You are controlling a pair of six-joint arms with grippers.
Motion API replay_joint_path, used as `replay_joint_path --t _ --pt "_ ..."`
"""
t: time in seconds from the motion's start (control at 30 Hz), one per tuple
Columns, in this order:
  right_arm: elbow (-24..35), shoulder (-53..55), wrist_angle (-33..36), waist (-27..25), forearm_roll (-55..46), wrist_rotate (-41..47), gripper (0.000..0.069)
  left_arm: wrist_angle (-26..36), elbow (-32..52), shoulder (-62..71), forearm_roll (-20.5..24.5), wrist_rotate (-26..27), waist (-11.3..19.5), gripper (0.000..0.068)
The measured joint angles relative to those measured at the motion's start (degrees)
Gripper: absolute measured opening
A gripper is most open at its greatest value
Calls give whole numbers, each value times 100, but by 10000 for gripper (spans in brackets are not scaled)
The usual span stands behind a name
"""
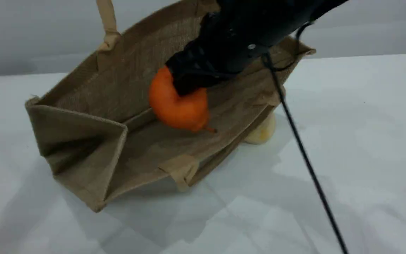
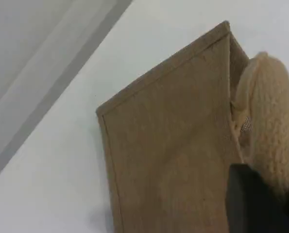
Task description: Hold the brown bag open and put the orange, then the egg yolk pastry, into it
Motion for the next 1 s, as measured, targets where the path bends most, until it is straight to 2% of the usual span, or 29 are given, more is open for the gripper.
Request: replay_joint_path --t 0.17,0.3,0.4,0.57,0.67,0.77,1.0 --pt "-378 454 8 0 746 -513 30 0 0 0 6 0 0 87" --pt "-393 551 -145 0 875 -537 84 0 0 0 6 0 0 87" --pt "-424 541 25 0 981 -502 200 0 0 0 6 0 0 87" --pt "-428 462 275 -4 1193 -425 484 17 0 0 6 0 0 87" --pt "-428 339 297 -24 1065 -330 590 4 0 0 7 0 0 87" --pt "-428 120 404 -89 776 -162 609 4 0 0 40 0 0 87" --pt "-428 -563 852 -627 -218 780 574 4 0 0 114 0 6 87"
